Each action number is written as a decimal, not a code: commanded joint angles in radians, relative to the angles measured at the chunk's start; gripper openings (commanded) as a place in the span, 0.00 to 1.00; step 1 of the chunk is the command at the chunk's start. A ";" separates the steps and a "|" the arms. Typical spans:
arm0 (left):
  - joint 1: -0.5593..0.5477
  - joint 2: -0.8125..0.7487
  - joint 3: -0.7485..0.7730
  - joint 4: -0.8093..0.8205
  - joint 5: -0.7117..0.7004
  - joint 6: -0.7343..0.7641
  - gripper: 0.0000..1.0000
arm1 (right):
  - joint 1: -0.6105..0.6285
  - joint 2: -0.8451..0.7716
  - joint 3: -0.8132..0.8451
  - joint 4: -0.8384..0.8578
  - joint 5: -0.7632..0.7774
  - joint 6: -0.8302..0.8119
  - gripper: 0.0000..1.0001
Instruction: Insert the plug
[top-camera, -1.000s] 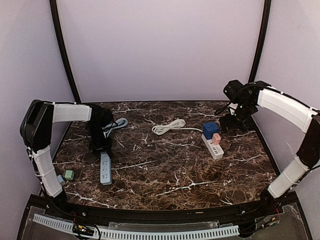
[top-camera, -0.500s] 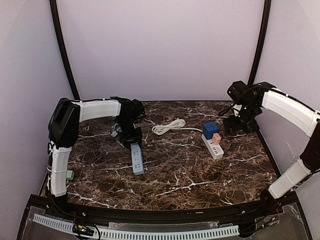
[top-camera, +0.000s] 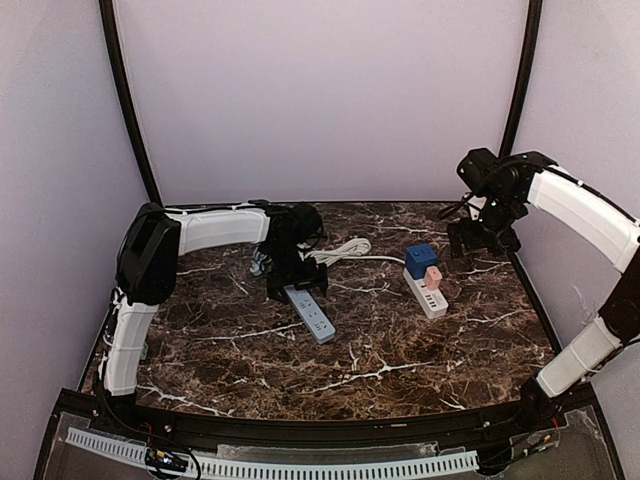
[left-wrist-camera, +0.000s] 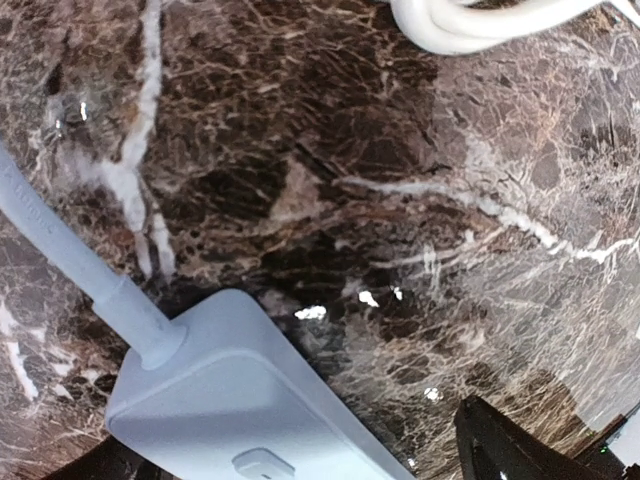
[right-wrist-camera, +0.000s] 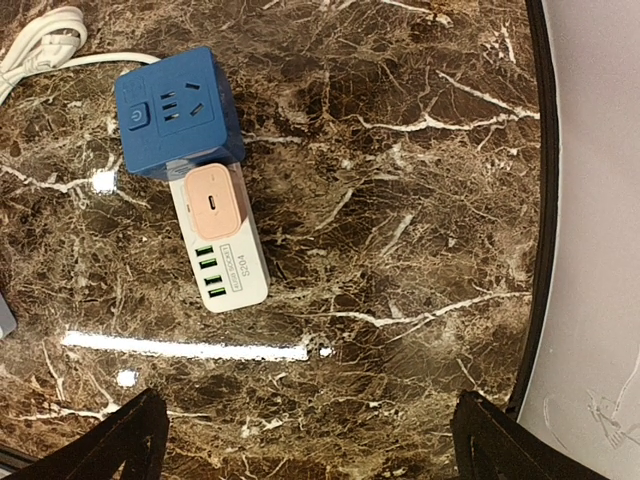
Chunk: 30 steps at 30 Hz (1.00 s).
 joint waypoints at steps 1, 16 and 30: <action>-0.015 -0.044 -0.016 -0.037 -0.040 0.016 0.99 | -0.006 0.002 0.039 -0.036 0.001 0.027 0.99; -0.016 -0.561 -0.352 -0.249 -0.372 -0.101 0.99 | -0.006 0.015 0.089 0.083 -0.082 -0.012 0.99; 0.045 -1.142 -0.835 -0.556 -0.379 -0.539 0.94 | -0.004 -0.034 -0.008 0.203 -0.322 -0.027 0.99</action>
